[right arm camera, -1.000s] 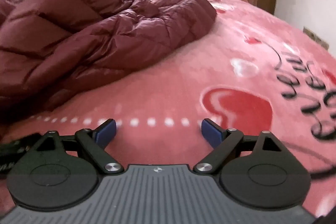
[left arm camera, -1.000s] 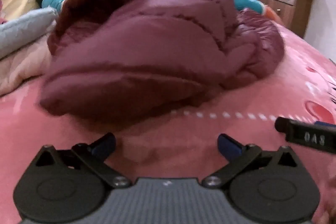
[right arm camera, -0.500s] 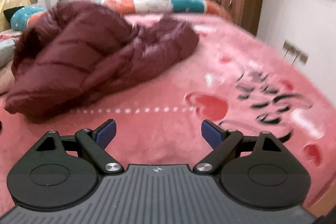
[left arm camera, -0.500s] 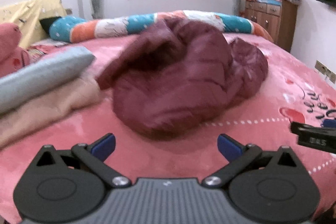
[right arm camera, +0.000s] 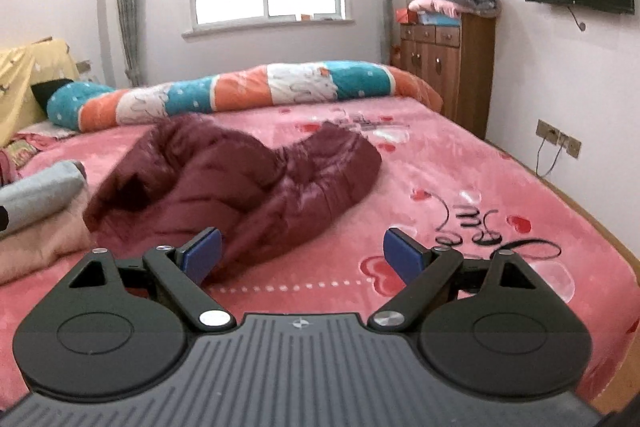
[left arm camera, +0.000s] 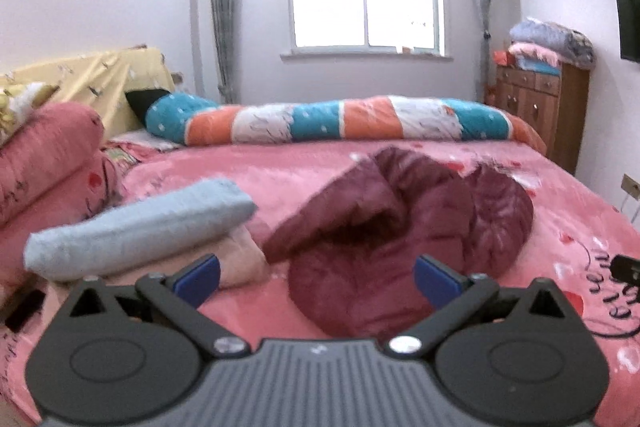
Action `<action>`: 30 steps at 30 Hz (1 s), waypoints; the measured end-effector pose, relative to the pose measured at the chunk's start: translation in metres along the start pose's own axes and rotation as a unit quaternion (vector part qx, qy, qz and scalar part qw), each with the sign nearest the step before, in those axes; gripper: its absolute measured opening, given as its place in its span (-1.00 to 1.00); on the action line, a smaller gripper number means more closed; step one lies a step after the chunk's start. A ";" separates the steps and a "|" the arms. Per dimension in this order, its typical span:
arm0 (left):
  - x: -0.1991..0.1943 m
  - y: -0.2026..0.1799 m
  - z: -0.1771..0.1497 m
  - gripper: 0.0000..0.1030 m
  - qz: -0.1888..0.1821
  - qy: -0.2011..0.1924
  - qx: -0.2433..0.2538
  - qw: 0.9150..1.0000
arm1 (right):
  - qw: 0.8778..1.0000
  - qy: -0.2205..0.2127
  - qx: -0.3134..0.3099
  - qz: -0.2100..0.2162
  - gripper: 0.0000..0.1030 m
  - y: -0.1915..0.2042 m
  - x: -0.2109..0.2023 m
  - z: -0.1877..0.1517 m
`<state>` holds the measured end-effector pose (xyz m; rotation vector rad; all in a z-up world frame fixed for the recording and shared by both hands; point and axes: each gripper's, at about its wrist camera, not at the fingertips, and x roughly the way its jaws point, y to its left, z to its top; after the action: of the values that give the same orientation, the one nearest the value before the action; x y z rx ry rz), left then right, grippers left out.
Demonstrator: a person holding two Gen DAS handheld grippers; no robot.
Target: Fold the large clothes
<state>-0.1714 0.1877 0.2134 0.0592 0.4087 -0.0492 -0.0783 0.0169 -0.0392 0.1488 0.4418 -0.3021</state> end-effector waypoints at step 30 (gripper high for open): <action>-0.030 0.013 0.021 0.99 0.004 -0.034 -0.030 0.999 | 0.997 -0.054 -0.039 0.036 1.00 0.026 -0.048 0.016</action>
<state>-0.1899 0.2001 0.2450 -0.0003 0.3424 -0.0315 -0.1047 0.0499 -0.0015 0.0720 0.3395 -0.2202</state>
